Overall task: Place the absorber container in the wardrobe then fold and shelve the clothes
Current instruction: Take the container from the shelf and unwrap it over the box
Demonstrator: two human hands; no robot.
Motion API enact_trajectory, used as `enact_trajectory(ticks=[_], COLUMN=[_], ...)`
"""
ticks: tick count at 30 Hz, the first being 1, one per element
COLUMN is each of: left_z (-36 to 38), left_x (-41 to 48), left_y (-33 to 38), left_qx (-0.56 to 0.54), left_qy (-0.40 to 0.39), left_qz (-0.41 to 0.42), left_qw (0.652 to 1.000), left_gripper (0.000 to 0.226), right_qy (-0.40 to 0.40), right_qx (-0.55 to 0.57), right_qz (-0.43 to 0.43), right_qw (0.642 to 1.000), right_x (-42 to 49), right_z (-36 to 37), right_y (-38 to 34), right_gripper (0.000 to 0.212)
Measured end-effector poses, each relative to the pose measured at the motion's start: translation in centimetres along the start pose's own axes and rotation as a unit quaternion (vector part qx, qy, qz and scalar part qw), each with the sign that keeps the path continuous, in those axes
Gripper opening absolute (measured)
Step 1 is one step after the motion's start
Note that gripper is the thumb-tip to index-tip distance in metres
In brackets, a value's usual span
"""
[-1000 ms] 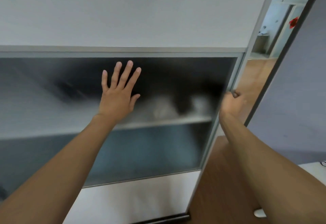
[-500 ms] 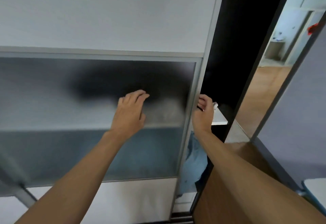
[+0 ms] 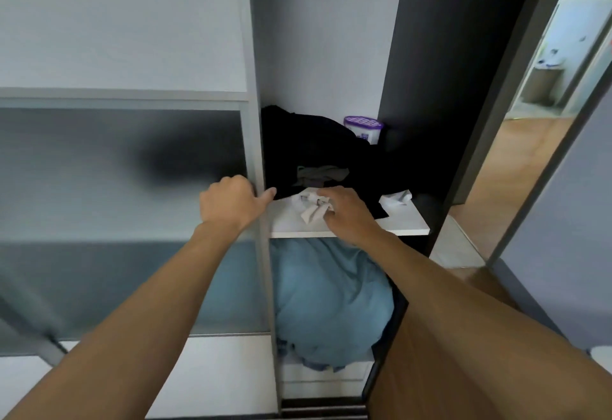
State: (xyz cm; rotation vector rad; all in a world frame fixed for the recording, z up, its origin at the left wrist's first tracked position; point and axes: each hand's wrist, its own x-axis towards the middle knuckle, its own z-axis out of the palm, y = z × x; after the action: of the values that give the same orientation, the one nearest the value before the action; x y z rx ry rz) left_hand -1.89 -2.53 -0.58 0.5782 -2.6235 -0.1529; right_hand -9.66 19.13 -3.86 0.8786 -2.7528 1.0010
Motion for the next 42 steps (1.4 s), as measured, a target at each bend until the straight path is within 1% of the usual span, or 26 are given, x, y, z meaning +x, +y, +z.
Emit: enact_trajectory(ticks=[2,4,6,9,11,14,16,19,22,26,27,29,31,33,35,37,39,41,42], left_z=[0.0,0.2,0.5,0.9,1.0,1.0,1.2,1.8,2.8,4.3,4.4,4.6,4.9,5.9,6.6,7.2,7.6,8.1,8.5], left_x=[0.1,0.1,0.1,-0.1,-0.3,-0.4,-0.7,-1.4,-2.5,-4.0,-4.3,-4.6,-4.5,-3.7,-2.3,-0.1,2.3,5.0,6.4], left_y=[-1.3,-2.5,-3.7,-5.8,-7.0,-8.3,-9.2,-10.8,-11.9,-13.2,-13.5,-13.9,-13.3,-11.5,-8.6,-5.3,-2.1,1.0,2.4], left_qx=[-0.002,0.007,0.016,0.028,0.024,0.012,-0.004,-0.036,-0.031,0.019,0.042,0.095,0.112,0.078,0.028,-0.019,-0.079,-0.126,-0.144], left_qy=[0.012,0.019,0.029,0.046,0.052,0.039,0.019,-0.002,-0.027,-0.128,-0.157,-0.223,-0.249,-0.225,-0.197,-0.17,-0.135,-0.103,-0.092], left_qz=[-0.033,-0.046,-0.06,-0.091,-0.119,-0.166,-0.19,-0.226,-0.243,-0.263,-0.261,-0.216,-0.16,-0.11,-0.066,-0.02,0.038,0.101,0.128], left_qw=[0.999,0.999,0.998,0.994,0.991,0.985,0.982,0.973,0.969,0.956,0.951,0.946,0.949,0.965,0.978,0.985,0.987,0.981,0.977], left_gripper=[0.052,0.046,0.041,0.044,0.044,0.043,0.036,0.021,0.032,0.053,0.054,0.044,0.032,0.019,0.011,0.017,0.023,0.021,0.02], right_qy=[0.003,-0.026,-0.056,-0.087,-0.095,-0.101,-0.098,-0.091,-0.088,-0.099,-0.103,-0.112,-0.116,-0.125,-0.157,-0.219,-0.275,-0.303,-0.301], right_qx=[-0.052,-0.089,-0.08,-0.041,-0.058,-0.106,-0.128,-0.154,-0.174,-0.177,-0.175,-0.17,-0.161,-0.145,-0.121,-0.089,-0.081,-0.095,-0.1], right_qz=[0.06,0.135,0.193,0.23,0.235,0.225,0.221,0.209,0.205,0.208,0.211,0.221,0.227,0.216,0.185,0.137,0.084,0.036,0.019], right_qw=[0.997,0.986,0.976,0.968,0.966,0.963,0.962,0.961,0.959,0.957,0.956,0.954,0.953,0.957,0.963,0.962,0.954,0.948,0.948], right_x=[1.2,2.0,2.3,1.9,1.5,1.2,1.0,0.4,0.1,0.0,0.0,0.0,0.3,0.7,1.3,1.7,2.2,3.4,4.2], right_z=[-0.7,-1.5,-1.8,-1.1,-0.4,0.2,0.4,0.6,0.9,0.9,0.9,1.0,1.3,1.7,2.0,2.2,2.1,1.6,1.1], right_y=[2.7,5.3,7.6,9.5,10.0,9.7,9.5,9.2,9.0,8.6,8.5,8.4,8.2,7.4,6.3,5.0,4.2,4.1,4.4], right_gripper=[0.041,0.049,0.06,0.058,0.058,0.066,0.069,0.068,0.068,0.073,0.074,0.075,0.074,0.07,0.064,0.065,0.064,0.056,0.049])
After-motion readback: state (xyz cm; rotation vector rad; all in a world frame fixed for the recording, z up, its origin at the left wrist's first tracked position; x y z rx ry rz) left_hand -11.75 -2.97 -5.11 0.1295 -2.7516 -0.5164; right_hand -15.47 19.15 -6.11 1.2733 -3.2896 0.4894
